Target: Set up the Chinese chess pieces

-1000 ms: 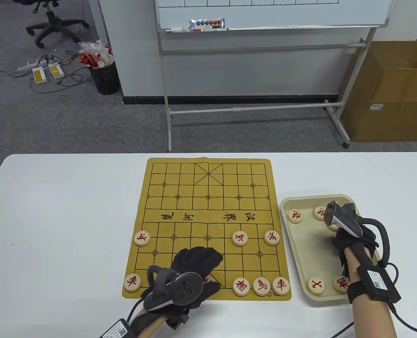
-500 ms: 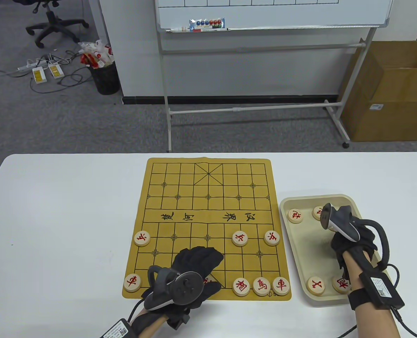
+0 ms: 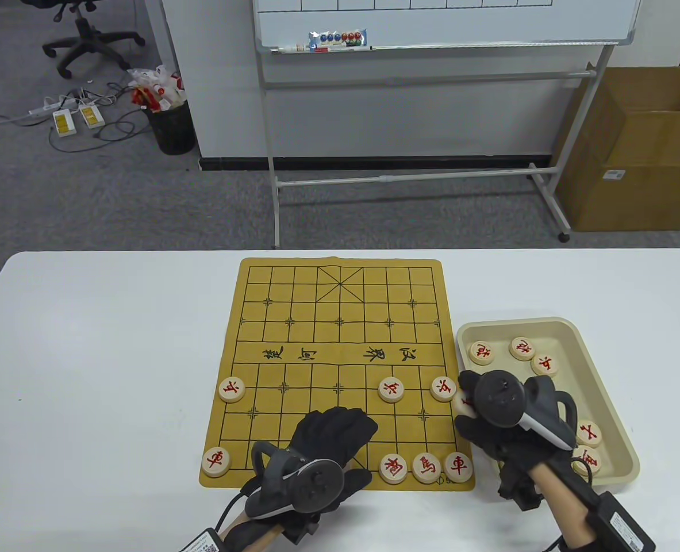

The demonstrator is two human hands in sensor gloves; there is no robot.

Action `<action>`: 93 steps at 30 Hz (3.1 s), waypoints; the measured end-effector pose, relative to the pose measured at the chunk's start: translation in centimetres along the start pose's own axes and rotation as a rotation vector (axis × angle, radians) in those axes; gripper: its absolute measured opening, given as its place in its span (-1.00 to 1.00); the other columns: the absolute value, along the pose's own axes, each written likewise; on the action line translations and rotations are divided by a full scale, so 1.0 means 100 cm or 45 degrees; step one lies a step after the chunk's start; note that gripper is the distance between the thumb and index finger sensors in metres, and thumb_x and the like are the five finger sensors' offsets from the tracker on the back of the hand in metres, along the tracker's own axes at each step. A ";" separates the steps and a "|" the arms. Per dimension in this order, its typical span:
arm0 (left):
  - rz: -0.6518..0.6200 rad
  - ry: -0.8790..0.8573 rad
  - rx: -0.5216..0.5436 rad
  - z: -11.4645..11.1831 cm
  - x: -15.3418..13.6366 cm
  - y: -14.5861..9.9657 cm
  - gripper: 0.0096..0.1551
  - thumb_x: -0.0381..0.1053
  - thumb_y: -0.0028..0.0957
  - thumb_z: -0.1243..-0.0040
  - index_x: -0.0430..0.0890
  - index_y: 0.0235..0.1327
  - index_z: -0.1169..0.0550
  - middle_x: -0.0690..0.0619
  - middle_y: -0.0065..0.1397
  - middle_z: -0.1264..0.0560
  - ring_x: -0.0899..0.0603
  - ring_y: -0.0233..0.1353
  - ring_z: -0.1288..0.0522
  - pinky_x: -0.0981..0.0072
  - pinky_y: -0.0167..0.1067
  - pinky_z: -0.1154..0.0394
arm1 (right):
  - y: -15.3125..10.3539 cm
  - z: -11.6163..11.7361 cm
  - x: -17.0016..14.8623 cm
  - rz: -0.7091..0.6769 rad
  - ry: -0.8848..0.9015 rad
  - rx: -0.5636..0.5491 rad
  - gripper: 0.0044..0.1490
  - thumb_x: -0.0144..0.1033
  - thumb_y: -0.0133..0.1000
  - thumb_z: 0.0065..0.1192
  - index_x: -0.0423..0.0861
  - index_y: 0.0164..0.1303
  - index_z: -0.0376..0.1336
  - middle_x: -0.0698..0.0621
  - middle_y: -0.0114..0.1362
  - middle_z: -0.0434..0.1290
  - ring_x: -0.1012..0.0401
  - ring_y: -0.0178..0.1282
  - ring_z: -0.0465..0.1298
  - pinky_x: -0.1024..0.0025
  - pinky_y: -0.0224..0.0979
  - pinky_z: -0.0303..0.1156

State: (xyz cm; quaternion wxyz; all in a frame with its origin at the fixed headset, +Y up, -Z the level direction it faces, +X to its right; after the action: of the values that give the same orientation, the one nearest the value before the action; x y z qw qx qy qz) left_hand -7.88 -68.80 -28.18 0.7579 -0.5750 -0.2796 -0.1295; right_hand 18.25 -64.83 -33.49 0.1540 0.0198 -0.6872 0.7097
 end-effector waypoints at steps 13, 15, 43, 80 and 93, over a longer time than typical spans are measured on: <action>-0.220 0.175 0.180 -0.002 0.033 -0.007 -0.23 0.27 -0.27 -0.30 0.32 0.31 -0.37 0.13 0.55 -0.30 -0.03 0.46 -0.45 -0.10 0.51 -0.37 | -0.014 0.051 0.051 -0.367 0.565 0.333 0.05 0.14 0.00 0.35 -0.25 0.57 0.18 -0.24 0.44 0.41 0.11 0.11 0.59 0.04 0.30 0.51; -0.212 0.149 0.206 -0.002 0.033 -0.007 -0.34 0.24 -0.26 -0.29 0.35 0.21 -0.43 0.14 0.52 -0.34 -0.01 0.43 -0.47 -0.09 0.49 -0.39 | -0.016 0.053 0.053 -0.389 0.579 0.343 0.05 0.13 0.00 0.35 -0.26 0.57 0.18 -0.25 0.44 0.41 0.10 0.12 0.59 0.03 0.30 0.51; 0.273 0.609 -0.150 -0.052 -0.070 0.107 -0.43 0.21 -0.42 -0.48 0.24 -0.06 -0.61 0.23 0.17 -0.68 0.05 0.18 -0.71 0.05 0.30 -0.61 | -0.037 0.032 0.041 -0.236 0.233 -0.034 -0.01 0.07 0.07 0.27 -0.22 0.62 0.12 -0.29 0.61 0.27 -0.11 0.39 0.52 -0.19 0.48 0.34; 0.133 0.119 -0.119 0.010 -0.016 0.046 -0.02 0.32 -0.27 -0.24 0.13 0.52 -0.27 0.07 0.65 -0.32 -0.14 0.63 -0.37 -0.21 0.52 -0.33 | -0.036 0.033 0.036 -0.257 0.336 -0.160 0.04 0.11 0.07 0.23 -0.15 0.67 0.03 -0.22 0.71 0.16 -0.19 0.65 0.27 -0.26 0.59 0.15; 0.107 -0.070 -0.062 -0.005 -0.008 0.011 -0.02 0.34 -0.24 -0.21 0.09 0.52 -0.27 0.03 0.65 -0.29 -0.18 0.64 -0.33 -0.24 0.51 -0.30 | -0.033 0.051 0.044 -0.321 0.328 -0.079 0.10 0.13 0.05 0.25 -0.14 0.70 -0.04 -0.20 0.75 0.07 -0.19 0.70 0.19 -0.27 0.61 0.10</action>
State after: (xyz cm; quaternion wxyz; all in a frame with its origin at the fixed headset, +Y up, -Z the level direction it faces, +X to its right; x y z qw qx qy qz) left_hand -7.82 -69.02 -29.58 0.7406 -0.6077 -0.2728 -0.0886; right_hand 13.95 -68.96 -28.99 0.3292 0.0100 -0.6754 0.6598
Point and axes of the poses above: the tracker on the back of each hand, its own x axis roughly to the thumb side, its own y axis roughly from the wrist to the fingertips, z = x × y, the point moved 1 cm from there along y, roughly from the wrist to the fingertips
